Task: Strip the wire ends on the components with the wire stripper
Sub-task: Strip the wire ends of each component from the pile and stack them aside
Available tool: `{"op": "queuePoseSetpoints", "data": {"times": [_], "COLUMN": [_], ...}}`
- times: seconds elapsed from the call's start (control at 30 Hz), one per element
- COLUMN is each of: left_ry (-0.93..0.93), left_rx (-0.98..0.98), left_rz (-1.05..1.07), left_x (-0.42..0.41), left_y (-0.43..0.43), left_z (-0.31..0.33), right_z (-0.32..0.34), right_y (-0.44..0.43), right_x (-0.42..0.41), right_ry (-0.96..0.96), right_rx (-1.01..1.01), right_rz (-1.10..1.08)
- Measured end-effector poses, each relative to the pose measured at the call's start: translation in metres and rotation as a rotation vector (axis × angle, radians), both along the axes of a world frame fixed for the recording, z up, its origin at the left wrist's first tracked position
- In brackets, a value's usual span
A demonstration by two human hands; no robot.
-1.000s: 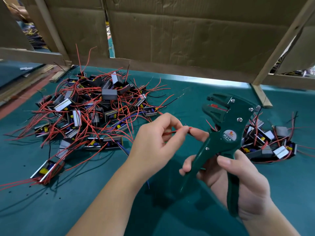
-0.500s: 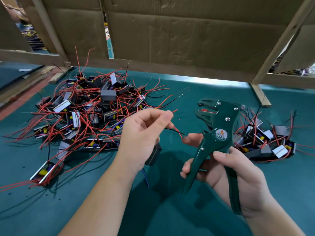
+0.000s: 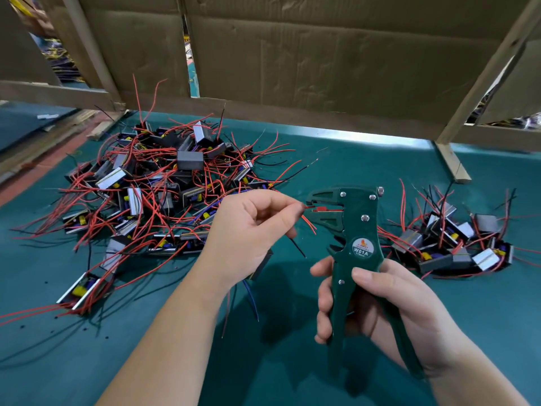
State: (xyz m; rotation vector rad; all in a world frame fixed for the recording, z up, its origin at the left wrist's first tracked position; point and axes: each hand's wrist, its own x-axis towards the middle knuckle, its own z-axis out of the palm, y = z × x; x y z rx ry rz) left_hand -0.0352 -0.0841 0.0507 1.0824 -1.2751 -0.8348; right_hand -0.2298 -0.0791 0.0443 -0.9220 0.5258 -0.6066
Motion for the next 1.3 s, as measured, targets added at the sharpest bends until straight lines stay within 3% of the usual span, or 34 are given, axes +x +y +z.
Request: {"op": "queuePoseSetpoints", "data": {"times": [0.73, 0.8, 0.9, 1.0, 1.1, 1.3], "left_ry": [-0.234, -0.308, -0.577, -0.719, -0.603, -0.213], "left_rx": [0.015, 0.032, -0.008, -0.052, -0.083, 0.047], "left_rz": [-0.009, 0.011, 0.036, 0.041, 0.108, 0.035], "left_x": [0.013, 0.016, 0.018, 0.016, 0.015, 0.014], "left_y": [0.0, -0.002, -0.007, -0.01, -0.009, -0.007], "left_z": [-0.004, -0.007, -0.015, -0.019, -0.019, -0.013], "right_z": [0.0, 0.001, 0.0, -0.001, -0.004, -0.007], "right_y": [0.007, 0.01, 0.007, 0.004, 0.0, -0.005], "right_x": [0.004, 0.01, 0.014, 0.014, 0.011, 0.004], "right_ry": [0.071, 0.113, 0.2, 0.107, -0.067, -0.063], "right_rx": [0.027, 0.051, 0.077, 0.065, 0.092, 0.184], "right_rz": [-0.06, -0.151, -0.285, -0.25, -0.205, -0.19]}}
